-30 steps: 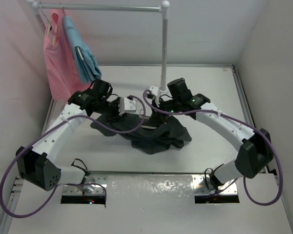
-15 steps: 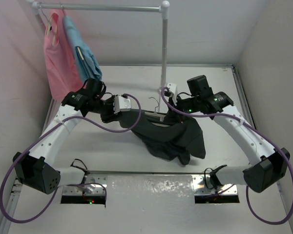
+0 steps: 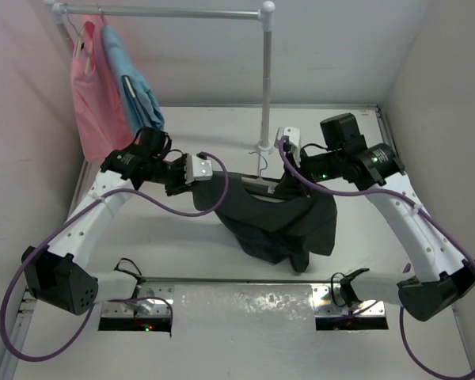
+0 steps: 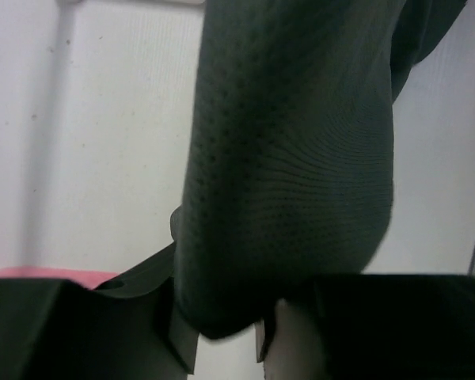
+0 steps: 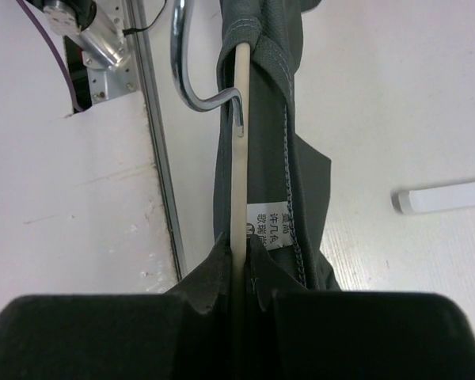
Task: Place the t-shirt on the hanger
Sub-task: Place the hanger at the clothesline.
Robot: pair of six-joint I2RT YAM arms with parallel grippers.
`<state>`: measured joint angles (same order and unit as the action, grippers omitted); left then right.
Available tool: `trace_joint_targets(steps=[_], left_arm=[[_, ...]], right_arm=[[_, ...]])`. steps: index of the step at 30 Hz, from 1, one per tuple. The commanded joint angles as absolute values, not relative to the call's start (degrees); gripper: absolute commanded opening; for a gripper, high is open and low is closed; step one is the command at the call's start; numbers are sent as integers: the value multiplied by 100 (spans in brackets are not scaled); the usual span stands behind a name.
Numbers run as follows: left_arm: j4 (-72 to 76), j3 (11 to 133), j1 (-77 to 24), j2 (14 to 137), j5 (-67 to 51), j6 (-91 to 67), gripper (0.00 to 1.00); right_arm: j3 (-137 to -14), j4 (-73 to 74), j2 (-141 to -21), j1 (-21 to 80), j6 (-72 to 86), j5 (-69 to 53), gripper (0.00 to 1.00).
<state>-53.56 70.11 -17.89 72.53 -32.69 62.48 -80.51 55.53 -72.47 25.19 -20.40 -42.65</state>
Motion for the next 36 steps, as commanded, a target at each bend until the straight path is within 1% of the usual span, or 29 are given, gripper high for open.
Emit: trace_joint_targets(steps=[1, 4, 7, 9, 10, 11, 15, 18, 19, 20, 22, 23, 25, 26, 29, 30, 32, 35, 36], left_arm=[[-5458, 7040, -1731, 7216, -3867, 6381, 26], [-5467, 7040, -1705, 7137, -3955, 6311, 33], [-5502, 7110, -1670, 7119, -4113, 6153, 38], [-5642, 7137, -1670, 7119, -4541, 6056, 44], [-5677, 7137, -1670, 7119, -4718, 5908, 45], [-5669, 7128, -1670, 7102, -5033, 5793, 53], [-5107, 6874, -1644, 6970, -5562, 4748, 53], [-5107, 6716, -1617, 6891, -5853, 4579, 53], [-4959, 6506, -1617, 6865, -5836, 4292, 56], [-4200, 6330, -1608, 6786, -5566, 3898, 57], [-3562, 5979, -1617, 6759, -5222, 3071, 48], [-3212, 5933, -1617, 6811, -5021, 2998, 35], [-2990, 5889, -1617, 6855, -4844, 2988, 17], [-3006, 5897, -1617, 6873, -4799, 3023, 1], [-3496, 6011, -1582, 6882, -4702, 3470, 0], [-3646, 6090, -1530, 6882, -4650, 3768, 0], [-4164, 6152, -1433, 6856, -4404, 4173, 0], [-4447, 6152, -1021, 6820, -4148, 4701, 0], [-4491, 6178, -698, 6829, -4166, 4928, 0]], right_arm=[[-8393, 5835, -7075, 2470, -2232, -4465, 0], [-8455, 5924, -7066, 2461, -2268, -4360, 0], [-8508, 5950, -7066, 2461, -2259, -4246, 0], [-8543, 5959, -7049, 2461, -2267, -4131, 0], [-8552, 5959, -7049, 2461, -2259, -4087, 0], [-8569, 5959, -7040, 2461, -2259, -4017, 0], [-8639, 5871, -6996, 2443, -2189, -3894, 0], [-8745, 5871, -6996, 2435, -2162, -3850, 0], [-8763, 5810, -6996, 2426, -2136, -3893, 0], [-8771, 5749, -6996, 2426, -2057, -4015, 0], [-8710, 5547, -6970, 2417, -1960, -4113, 0], [-8693, 5511, -6970, 2426, -1934, -4148, 0], [-8675, 5476, -6944, 2417, -1925, -4157, 0], [-8684, 5476, -6935, 2426, -1907, -4140, 0], [-8798, 5336, -6821, 2417, -1733, -3562, 0], [-8815, 5257, -6759, 2417, -1644, -2907, 0], [-8894, 5186, -6628, 2338, -1574, -2419, 0], [-9096, 5282, -6557, 2276, -1810, -2250, 0], [-9271, 5465, -6557, 2276, -1854, -2311, 0]])
